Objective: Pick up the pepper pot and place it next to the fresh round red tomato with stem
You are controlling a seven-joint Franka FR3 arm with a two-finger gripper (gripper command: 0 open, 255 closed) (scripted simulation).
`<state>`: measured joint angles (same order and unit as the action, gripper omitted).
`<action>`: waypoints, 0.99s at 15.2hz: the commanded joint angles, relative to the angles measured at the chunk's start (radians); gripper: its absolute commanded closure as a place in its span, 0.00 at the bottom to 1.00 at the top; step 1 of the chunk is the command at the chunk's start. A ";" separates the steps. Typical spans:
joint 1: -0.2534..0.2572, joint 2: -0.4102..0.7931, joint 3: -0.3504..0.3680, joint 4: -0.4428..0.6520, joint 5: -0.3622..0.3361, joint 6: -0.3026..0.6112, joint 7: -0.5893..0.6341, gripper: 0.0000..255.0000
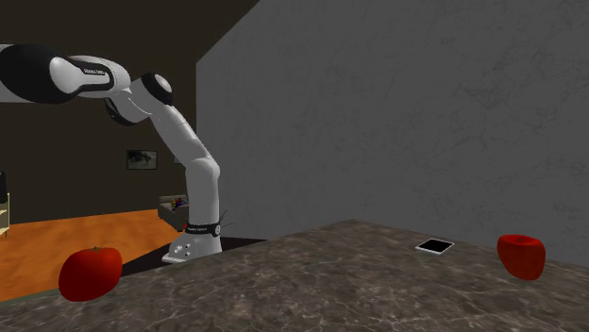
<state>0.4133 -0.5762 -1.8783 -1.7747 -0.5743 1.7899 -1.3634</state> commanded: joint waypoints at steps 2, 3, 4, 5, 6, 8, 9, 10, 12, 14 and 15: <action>0.000 0.000 0.000 0.000 0.000 0.000 0.000 1.00; 0.000 0.000 0.000 0.000 0.000 0.000 0.000 0.00; 0.000 0.000 0.000 0.000 0.000 0.000 0.000 0.00; 0.000 0.000 0.000 0.000 0.000 0.000 0.000 0.00; 0.000 0.000 0.000 0.000 0.000 0.000 0.000 0.00; 0.000 0.000 0.000 0.000 0.000 0.000 0.000 0.00; 0.002 0.008 0.009 0.026 0.011 -0.027 -0.007 0.00; 0.006 0.015 0.016 0.054 0.022 -0.056 -0.015 0.00; 0.018 0.026 0.025 0.108 0.037 -0.108 -0.027 0.00; 0.018 0.026 0.025 0.108 0.037 -0.108 -0.027 0.00; 0.017 0.026 0.025 0.107 0.037 -0.108 -0.027 0.00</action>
<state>0.4296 -0.5507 -1.8536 -1.6722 -0.5379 1.6863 -1.3885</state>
